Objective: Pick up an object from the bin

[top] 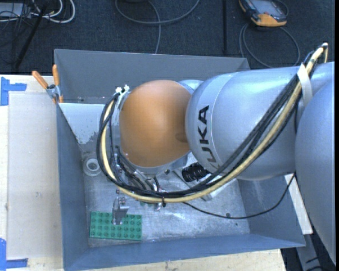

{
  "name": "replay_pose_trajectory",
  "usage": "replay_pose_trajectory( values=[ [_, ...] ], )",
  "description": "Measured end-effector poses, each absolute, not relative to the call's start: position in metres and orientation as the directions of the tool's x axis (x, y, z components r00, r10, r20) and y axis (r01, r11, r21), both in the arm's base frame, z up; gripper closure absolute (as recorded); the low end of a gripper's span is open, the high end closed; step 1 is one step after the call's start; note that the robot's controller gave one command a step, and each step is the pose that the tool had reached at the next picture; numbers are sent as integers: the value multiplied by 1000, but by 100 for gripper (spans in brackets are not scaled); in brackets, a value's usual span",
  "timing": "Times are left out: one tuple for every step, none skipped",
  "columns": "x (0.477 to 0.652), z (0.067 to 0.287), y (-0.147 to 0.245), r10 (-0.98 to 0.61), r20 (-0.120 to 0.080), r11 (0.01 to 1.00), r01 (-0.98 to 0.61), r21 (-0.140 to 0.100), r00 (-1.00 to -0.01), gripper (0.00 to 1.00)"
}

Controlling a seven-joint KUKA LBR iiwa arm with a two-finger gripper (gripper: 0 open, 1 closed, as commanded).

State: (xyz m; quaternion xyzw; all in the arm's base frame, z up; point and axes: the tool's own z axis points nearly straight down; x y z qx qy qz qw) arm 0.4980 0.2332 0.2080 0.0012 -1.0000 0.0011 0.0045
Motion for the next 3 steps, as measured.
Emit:
replay_pose_trajectory(
  values=[
    [478,75,199,-367,-28,930,-368,1,-930,0],
    [477,75,199,-364,-23,931,-364,3,-931,100],
    [485,281,181,-380,-9,925,-380,-1,-925,100]
  ],
)
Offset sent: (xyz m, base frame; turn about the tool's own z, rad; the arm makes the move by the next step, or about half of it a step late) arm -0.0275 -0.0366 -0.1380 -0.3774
